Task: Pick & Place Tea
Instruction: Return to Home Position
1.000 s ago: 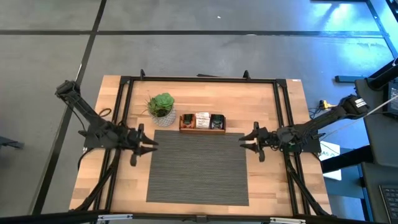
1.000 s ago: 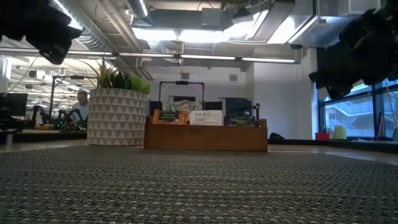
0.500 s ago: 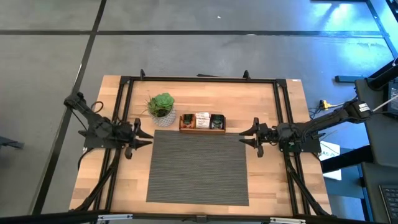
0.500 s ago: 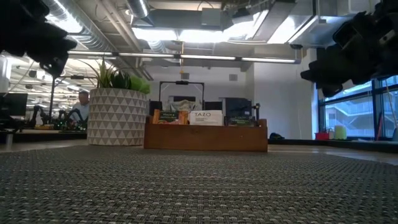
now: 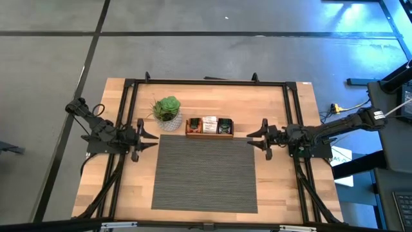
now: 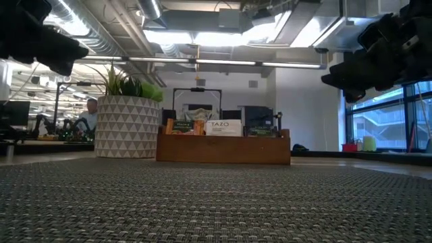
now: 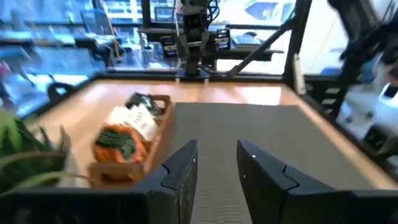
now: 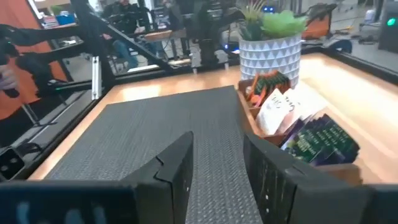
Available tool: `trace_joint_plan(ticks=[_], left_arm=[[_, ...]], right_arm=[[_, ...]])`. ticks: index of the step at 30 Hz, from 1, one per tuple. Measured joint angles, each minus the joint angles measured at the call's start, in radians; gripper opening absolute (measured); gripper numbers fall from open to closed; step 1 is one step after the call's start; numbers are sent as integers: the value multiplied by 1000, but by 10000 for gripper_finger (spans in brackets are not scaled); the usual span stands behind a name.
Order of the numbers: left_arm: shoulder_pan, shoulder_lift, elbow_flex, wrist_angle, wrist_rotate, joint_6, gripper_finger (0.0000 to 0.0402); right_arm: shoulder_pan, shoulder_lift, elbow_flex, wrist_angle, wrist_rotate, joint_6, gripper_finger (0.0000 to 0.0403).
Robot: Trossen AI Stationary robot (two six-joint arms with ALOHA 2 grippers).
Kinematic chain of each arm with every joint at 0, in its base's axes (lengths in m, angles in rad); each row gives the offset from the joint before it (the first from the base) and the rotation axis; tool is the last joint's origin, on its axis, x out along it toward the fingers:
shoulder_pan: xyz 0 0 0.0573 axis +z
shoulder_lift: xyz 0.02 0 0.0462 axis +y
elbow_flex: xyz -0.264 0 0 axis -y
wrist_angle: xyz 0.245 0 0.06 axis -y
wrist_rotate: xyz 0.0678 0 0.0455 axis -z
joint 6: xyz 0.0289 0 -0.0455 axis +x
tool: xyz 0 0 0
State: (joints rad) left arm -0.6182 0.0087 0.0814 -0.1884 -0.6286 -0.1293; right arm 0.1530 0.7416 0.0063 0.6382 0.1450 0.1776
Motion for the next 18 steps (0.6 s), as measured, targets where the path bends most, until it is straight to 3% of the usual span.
trace_joint_plan(ticks=[5, 10, 18], left_arm=[[-1, 3, 0, 0, -17, 106, 109], [-1, 3, 0, 0, -17, 82, 109], [-1, 3, 0, 0, -17, 64, 109]], right_arm=[[-37, -30, 0, 1, -11, -81, 142], [-84, -132, 0, -9, -22, -146, 142], [-114, -325, 0, -184, -67, -154, 142]])
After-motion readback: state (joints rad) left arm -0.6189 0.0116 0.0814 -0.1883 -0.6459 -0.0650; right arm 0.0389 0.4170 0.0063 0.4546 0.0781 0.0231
